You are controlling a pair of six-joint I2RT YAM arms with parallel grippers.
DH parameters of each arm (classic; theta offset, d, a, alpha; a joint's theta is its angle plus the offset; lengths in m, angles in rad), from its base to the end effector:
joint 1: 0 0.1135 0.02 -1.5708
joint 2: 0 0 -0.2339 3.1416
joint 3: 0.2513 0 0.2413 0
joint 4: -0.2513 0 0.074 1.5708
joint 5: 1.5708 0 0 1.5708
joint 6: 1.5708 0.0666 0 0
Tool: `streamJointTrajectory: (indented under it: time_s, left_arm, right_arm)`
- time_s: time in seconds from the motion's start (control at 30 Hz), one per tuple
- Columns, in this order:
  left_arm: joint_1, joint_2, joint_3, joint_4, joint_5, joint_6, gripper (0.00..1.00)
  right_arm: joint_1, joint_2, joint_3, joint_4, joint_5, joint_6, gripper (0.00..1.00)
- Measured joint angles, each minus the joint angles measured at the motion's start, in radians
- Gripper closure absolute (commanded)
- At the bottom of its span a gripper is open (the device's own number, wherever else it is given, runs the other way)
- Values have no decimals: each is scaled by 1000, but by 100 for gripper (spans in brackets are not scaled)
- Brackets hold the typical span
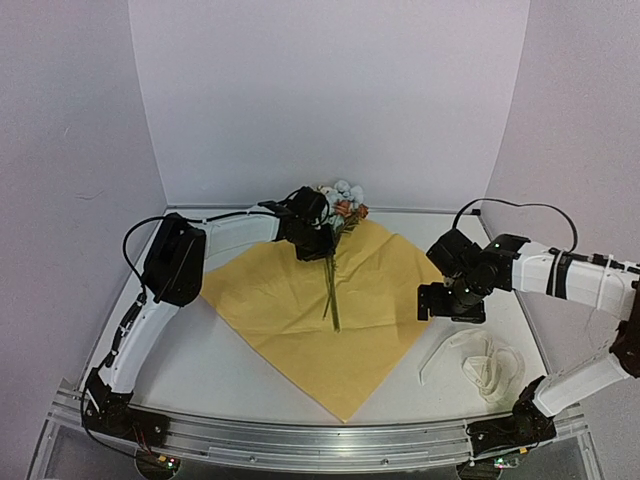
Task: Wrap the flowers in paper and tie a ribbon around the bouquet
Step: Place the fake flower on the flattened wrapping paper, then adjust the flattened wrapping paper at the center of the board.
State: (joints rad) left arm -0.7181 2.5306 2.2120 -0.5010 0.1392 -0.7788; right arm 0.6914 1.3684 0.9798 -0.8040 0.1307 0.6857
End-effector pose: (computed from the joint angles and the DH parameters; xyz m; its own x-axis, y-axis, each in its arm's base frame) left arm 0.4065 -0.3674 0.1292 -0.8995 -0.1378 -0.4145 0.1279 0.8242 -0.5516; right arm 0.2087 0.1615 0.1795 -0.9309 0.0445 -0.3625 -0.0073 0.9901 0.1401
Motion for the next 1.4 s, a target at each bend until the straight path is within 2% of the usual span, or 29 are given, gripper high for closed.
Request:
streamJointTrajectory:
  time_s: [0.1, 0.3, 0.33, 0.63, 1.0, 1.23, 1.4]
  left_arm:
    - [0, 8, 0, 20, 16, -3, 91]
    - [4, 12, 0, 46, 28, -11, 63]
    - [6, 12, 0, 51, 31, -5, 61]
    - [19, 12, -56, 110, 43, -8, 55]
    - [18, -86, -246, 162, 53, 16, 34]
    - [-7, -96, -239, 131, 22, 86, 29]
    - [-60, -53, -77, 1, -92, 144, 29]
  right_arm:
    - [0, 11, 0, 0, -6, 0, 4]
    - [0, 18, 0, -1, -16, 3, 4]
    - [0, 18, 0, -2, -16, 3, 4]
    - [0, 18, 0, -2, -20, 3, 3]
    - [-5, 82, 44, -3, -11, -28, 2]
    - [-21, 196, 87, 35, -19, -53, 5]
    - [-23, 236, 78, 63, -27, -45, 7]
